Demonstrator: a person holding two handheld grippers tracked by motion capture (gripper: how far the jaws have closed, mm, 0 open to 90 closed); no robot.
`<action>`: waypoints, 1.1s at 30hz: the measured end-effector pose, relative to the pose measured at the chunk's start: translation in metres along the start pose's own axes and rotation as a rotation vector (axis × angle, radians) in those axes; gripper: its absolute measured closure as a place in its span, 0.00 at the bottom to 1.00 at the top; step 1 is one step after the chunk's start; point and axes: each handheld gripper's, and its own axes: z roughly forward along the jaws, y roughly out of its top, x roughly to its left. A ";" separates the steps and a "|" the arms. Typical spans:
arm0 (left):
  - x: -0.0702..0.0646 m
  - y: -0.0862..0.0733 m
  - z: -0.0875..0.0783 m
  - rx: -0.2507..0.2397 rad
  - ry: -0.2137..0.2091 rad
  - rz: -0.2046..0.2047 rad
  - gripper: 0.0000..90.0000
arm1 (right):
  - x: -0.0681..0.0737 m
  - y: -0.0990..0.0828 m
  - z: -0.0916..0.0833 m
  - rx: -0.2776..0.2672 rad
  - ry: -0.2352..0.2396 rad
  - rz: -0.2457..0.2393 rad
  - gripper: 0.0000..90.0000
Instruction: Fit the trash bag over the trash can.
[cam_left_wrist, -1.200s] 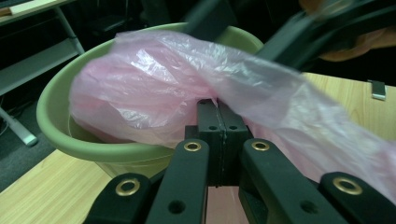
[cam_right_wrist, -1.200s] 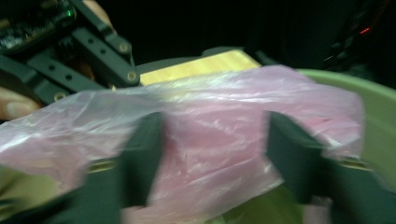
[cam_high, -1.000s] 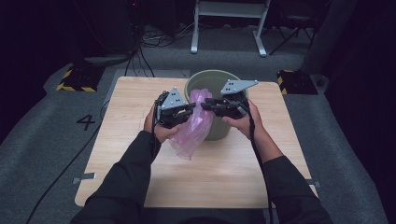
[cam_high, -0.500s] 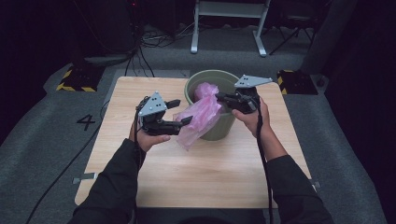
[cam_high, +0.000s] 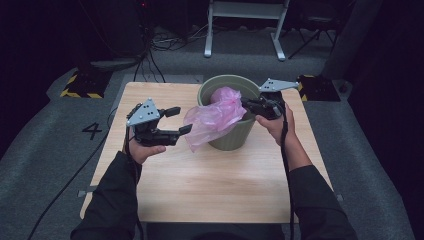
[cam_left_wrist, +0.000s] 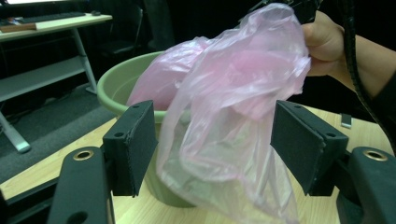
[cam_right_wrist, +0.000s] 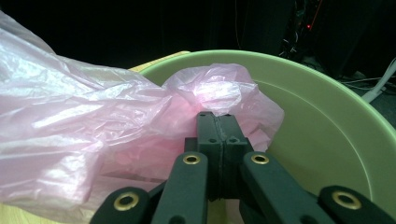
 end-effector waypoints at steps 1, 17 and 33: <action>0.002 0.001 0.000 0.005 -0.002 0.001 0.34 | -0.001 -0.001 0.000 -0.001 0.009 0.004 1.00; 0.024 0.007 0.046 0.061 -0.071 0.008 0.55 | -0.002 -0.002 0.002 0.004 0.029 -0.009 0.98; 0.008 0.006 0.062 0.084 -0.040 0.067 1.00 | 0.003 -0.009 -0.040 -0.077 -0.057 -0.023 0.47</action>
